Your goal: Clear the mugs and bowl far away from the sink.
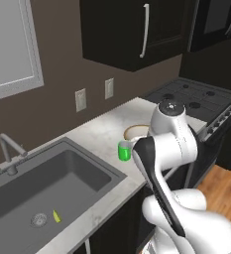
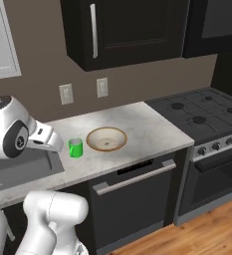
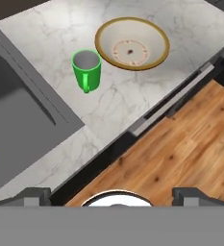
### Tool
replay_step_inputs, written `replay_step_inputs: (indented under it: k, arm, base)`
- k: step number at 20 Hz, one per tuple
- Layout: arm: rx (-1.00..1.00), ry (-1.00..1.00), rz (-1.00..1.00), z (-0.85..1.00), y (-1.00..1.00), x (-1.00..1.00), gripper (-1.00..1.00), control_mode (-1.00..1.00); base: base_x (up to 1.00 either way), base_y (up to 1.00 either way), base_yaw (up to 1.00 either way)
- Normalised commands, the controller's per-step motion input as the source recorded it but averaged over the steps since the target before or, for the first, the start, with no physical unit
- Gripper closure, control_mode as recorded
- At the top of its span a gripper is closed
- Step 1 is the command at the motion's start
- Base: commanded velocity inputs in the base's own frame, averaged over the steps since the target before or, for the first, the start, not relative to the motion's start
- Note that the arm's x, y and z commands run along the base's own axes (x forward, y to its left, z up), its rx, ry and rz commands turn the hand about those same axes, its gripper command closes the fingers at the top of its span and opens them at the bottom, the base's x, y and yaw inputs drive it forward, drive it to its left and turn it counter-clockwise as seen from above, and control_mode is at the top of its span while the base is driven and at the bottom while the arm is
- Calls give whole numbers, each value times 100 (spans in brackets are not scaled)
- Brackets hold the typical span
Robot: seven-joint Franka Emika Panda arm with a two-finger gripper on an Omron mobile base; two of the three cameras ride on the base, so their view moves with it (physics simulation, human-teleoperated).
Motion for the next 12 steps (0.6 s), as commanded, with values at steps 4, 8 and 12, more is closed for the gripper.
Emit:
replay_step_inputs:
  k: [4, 8, 12]
  arm:
    - [1, 0, 0, -22, 18, 22, -100, -100]
    - [0, 0, 0, -15, 9, 25, -100, -100]
    - [0, 0, 0, -12, 0, 25, -100, -100]
  base:
    - [0, 0, 0]
    - [0, 0, 0]
    - [0, 0, 0]
